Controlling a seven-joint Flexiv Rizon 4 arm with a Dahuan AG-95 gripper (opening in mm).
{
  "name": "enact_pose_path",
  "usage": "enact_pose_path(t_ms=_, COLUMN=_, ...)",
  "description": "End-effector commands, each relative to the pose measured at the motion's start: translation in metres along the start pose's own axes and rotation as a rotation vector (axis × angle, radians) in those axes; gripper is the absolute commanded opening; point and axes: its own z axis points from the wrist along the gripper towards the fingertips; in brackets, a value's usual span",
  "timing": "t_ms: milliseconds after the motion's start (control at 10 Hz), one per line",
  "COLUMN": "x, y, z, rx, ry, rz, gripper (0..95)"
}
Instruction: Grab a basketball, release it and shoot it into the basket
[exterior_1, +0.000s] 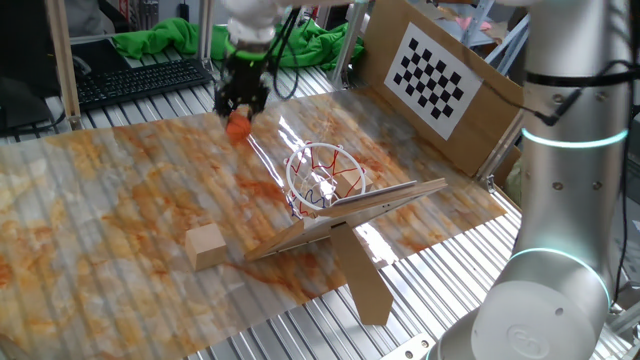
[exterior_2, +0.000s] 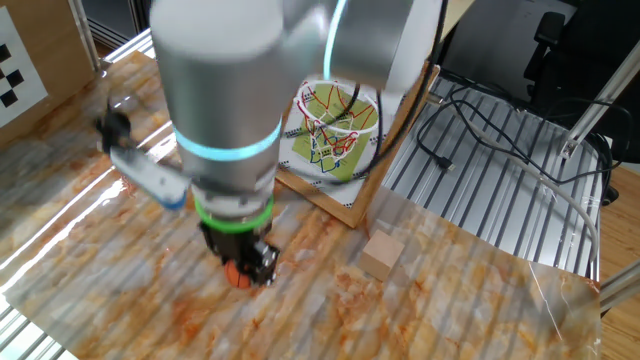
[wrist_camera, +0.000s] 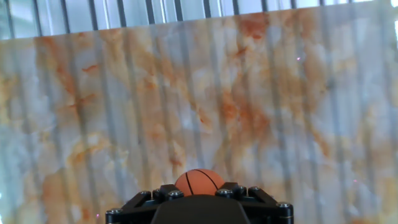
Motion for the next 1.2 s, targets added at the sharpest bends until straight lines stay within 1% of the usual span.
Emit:
enact_pose_path(t_ms=100, x=0.009, y=-0.003, z=-0.025, rx=0.004, ry=-0.003, rz=0.004, gripper=0.0)
enact_pose_path(t_ms=300, x=0.021, y=-0.008, z=-0.047, rx=0.009, ry=-0.006, rz=0.001, gripper=0.0)
enact_pose_path(t_ms=400, x=0.025, y=-0.011, z=-0.054, rx=0.008, ry=-0.006, rz=0.002, gripper=0.0)
enact_pose_path(t_ms=600, x=0.037, y=-0.016, z=-0.071, rx=0.014, ry=-0.007, rz=0.003, gripper=0.0)
enact_pose_path(t_ms=800, x=0.048, y=-0.017, z=-0.085, rx=0.012, ry=-0.005, rz=0.013, gripper=0.0)
enact_pose_path(t_ms=1100, x=0.063, y=-0.018, z=-0.101, rx=0.015, ry=-0.007, rz=0.014, gripper=0.0)
enact_pose_path(t_ms=1200, x=0.069, y=-0.019, z=-0.107, rx=0.016, ry=-0.008, rz=0.014, gripper=0.0)
